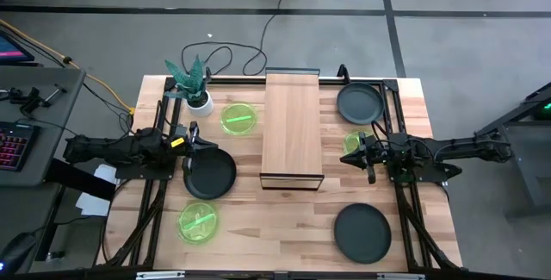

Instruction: Place and stack plates onto a shelf

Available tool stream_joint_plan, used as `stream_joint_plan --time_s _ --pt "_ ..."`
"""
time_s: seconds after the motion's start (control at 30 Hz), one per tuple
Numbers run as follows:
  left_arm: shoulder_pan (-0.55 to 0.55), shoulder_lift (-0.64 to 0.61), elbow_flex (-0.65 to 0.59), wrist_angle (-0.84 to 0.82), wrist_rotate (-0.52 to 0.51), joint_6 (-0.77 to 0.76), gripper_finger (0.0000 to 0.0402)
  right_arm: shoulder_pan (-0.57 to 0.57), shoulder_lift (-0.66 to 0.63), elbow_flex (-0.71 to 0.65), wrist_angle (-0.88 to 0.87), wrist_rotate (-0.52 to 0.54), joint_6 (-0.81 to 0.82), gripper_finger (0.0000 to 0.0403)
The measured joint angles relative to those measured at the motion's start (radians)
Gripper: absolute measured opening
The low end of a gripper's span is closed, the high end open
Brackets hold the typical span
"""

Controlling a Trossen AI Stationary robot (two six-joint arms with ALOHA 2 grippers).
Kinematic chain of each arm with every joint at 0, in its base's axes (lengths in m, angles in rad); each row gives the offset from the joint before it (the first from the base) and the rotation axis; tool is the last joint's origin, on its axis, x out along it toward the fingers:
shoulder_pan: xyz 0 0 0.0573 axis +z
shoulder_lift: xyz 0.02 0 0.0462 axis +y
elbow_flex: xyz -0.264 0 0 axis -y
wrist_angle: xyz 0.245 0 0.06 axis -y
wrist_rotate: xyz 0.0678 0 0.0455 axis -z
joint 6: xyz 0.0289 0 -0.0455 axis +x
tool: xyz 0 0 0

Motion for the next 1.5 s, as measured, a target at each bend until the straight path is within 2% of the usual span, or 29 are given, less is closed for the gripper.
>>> stream_joint_plan --time_s 0.63,0.77,0.83,0.9,0.97,1.03,1.1,1.17,1.27,1.37,1.43,1.5 --pt "0.000 0.000 0.000 0.000 0.000 0.000 0.0001 0.000 0.000 0.000 0.019 0.021 -0.005 0.0000" --pt "0.000 0.000 0.000 0.000 0.000 0.000 0.0001 0.000 0.001 0.000 0.301 0.163 0.123 0.0000" --pt "0.000 0.000 0.000 0.000 0.000 0.000 0.0001 0.000 0.001 0.000 0.458 0.221 0.135 0.0000" --pt "0.000 0.000 0.000 0.000 0.000 0.000 0.0001 0.000 0.017 0.000 0.608 0.200 0.089 0.0000" --pt "0.000 0.000 0.000 0.000 0.000 0.000 0.0001 0.000 0.056 0.002 0.747 0.119 0.033 0.0000" --pt "0.000 0.000 0.000 0.000 0.000 0.000 0.0001 0.001 0.117 0.026 0.817 0.066 0.000 0.0000" --pt "0.000 0.000 0.000 0.000 0.000 0.000 0.0001 0.001 0.186 0.081 0.827 0.057 -0.022 0.0000" --pt "0.000 0.000 0.000 0.000 0.000 0.000 0.0001 0.000 0.264 0.156 0.784 0.084 -0.032 0.0000" --pt "0.000 0.000 0.000 0.000 0.000 0.000 0.0001 -0.005 0.373 0.298 0.599 0.227 -0.039 0.0000" --pt "0.000 0.000 0.000 0.000 0.000 0.000 0.0001 -0.031 0.442 0.489 0.198 0.458 -0.040 0.0000" --pt "0.000 0.000 0.000 0.000 0.000 0.000 0.0001 -0.057 0.496 0.616 -0.116 0.609 0.028 0.0000" --pt "0.000 0.000 0.000 0.000 0.000 0.000 0.0001 -0.087 0.554 0.716 -0.410 0.700 0.129 0.0002"
